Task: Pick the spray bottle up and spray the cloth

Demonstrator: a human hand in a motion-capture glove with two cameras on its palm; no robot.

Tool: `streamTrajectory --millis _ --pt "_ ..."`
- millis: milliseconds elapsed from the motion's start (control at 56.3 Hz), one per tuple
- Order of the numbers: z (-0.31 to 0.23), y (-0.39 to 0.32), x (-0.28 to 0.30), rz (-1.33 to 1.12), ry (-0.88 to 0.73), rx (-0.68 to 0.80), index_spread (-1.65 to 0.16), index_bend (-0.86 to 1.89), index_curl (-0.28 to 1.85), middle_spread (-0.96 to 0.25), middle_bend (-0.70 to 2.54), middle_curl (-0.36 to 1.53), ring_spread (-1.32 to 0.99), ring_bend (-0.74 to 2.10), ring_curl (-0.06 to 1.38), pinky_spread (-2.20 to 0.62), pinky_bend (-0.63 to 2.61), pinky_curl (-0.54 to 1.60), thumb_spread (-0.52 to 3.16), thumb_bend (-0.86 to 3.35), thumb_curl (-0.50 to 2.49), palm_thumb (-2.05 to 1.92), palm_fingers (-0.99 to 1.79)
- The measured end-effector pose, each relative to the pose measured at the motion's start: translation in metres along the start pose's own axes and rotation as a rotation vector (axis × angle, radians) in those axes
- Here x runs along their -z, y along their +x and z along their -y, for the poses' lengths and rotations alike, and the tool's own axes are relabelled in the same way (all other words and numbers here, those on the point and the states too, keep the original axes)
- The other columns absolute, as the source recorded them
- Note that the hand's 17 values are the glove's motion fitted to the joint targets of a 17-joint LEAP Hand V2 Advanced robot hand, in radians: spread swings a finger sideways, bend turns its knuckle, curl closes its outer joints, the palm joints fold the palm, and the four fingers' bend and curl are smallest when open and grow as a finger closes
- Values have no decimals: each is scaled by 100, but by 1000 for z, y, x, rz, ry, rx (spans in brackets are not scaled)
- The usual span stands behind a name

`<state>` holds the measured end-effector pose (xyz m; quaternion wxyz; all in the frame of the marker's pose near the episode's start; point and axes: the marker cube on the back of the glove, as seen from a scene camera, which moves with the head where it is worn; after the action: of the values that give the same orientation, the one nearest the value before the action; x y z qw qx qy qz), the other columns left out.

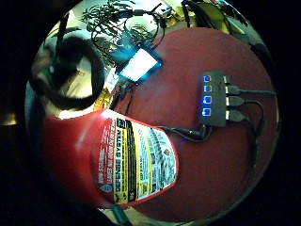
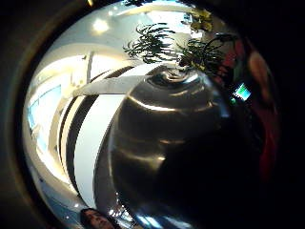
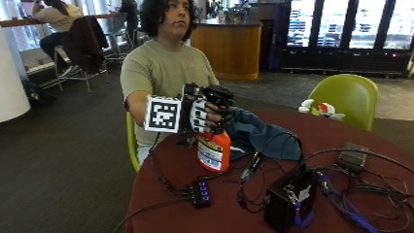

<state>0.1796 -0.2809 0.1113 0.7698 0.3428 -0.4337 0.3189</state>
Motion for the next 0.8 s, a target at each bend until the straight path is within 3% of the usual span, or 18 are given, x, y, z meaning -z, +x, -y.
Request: streamTrajectory --millis 36,53,71,124,195,391,551,799 --pt "-2 -4 3 22 -6 -13 -22 25 25 -4 37 40 -10 48 34 0 22 32 90 1 47 84 113" --pt "-3 -6 5 31 -7 -19 -22 24 26 -5 38 41 -10 46 34 1 19 31 90 -1 47 82 108" --pt "-4 -8 6 39 -6 -28 -22 24 27 -7 40 42 -12 49 36 -4 25 34 86 2 49 90 125" --pt "-10 -15 13 67 -6 -22 -23 24 31 -10 45 45 -13 52 39 -10 30 36 80 4 52 97 135" --pt "-24 -29 30 104 -102 69 -23 26 35 -12 49 48 -14 56 42 -15 33 38 72 3 55 102 138" --pt "-39 -103 55 9 -389 139 -23 32 44 -15 56 52 -16 61 46 -23 40 42 53 -3 62 103 137" --pt "-56 -163 40 -238 -631 173 -24 35 49 -17 60 54 -17 64 48 -25 42 43 43 -3 66 101 135" --pt "-89 -173 -25 -882 -1046 -5 -25 36 54 -17 62 55 -18 64 49 -25 43 43 34 -3 71 100 134"
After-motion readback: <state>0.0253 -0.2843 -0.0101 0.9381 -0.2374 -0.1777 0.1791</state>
